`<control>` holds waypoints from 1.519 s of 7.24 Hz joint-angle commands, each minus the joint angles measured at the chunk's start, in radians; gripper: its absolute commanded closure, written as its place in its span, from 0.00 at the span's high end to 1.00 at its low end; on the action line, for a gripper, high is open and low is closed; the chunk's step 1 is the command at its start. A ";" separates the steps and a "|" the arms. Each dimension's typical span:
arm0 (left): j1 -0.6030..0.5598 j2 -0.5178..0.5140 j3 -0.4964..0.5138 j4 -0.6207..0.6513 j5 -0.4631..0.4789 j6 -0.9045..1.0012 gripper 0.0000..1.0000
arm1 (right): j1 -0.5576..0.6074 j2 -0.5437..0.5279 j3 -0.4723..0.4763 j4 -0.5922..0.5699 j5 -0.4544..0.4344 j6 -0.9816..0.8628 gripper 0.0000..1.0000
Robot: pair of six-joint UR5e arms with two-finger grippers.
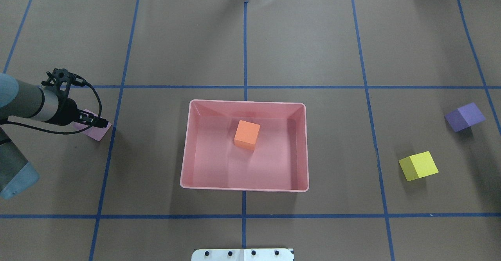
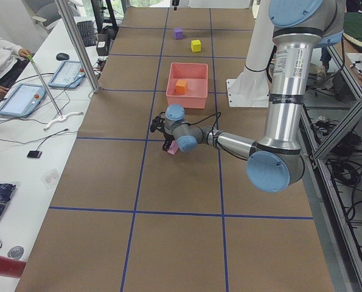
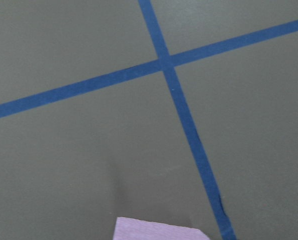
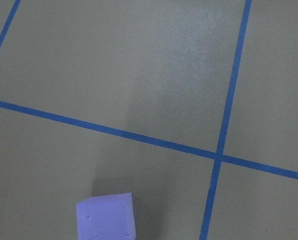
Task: Place blocks into pink bin with both arms
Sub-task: 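Grasp the lilac cube with the left gripper and lift it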
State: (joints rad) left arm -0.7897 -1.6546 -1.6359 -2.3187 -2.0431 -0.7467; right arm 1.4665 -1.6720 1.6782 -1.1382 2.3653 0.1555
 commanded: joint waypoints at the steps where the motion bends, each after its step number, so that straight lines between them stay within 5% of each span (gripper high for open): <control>1: 0.001 0.009 -0.082 0.008 -0.008 -0.008 0.00 | 0.000 0.000 0.000 0.000 0.000 0.001 1.00; 4: 0.009 -0.101 -0.371 0.380 -0.025 -0.164 0.00 | -0.006 0.002 0.009 0.000 0.006 0.042 1.00; 6: 0.128 -0.276 -0.378 0.459 -0.005 -0.357 0.00 | -0.050 0.000 0.031 0.087 0.008 0.192 1.00; 9: 0.361 -0.563 -0.357 0.735 0.238 -0.505 0.00 | -0.178 -0.011 0.108 0.170 -0.003 0.413 1.00; 10: 0.406 -0.612 -0.310 0.736 0.291 -0.543 0.34 | -0.222 -0.029 0.153 0.170 -0.017 0.418 1.00; 11: 0.437 -0.619 -0.288 0.734 0.361 -0.545 0.99 | -0.285 -0.049 0.205 0.170 -0.047 0.418 1.00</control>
State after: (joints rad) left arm -0.4061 -2.2357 -1.9583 -1.5988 -1.7673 -1.2689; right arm 1.2531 -1.6981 1.8205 -0.9703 2.3472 0.5604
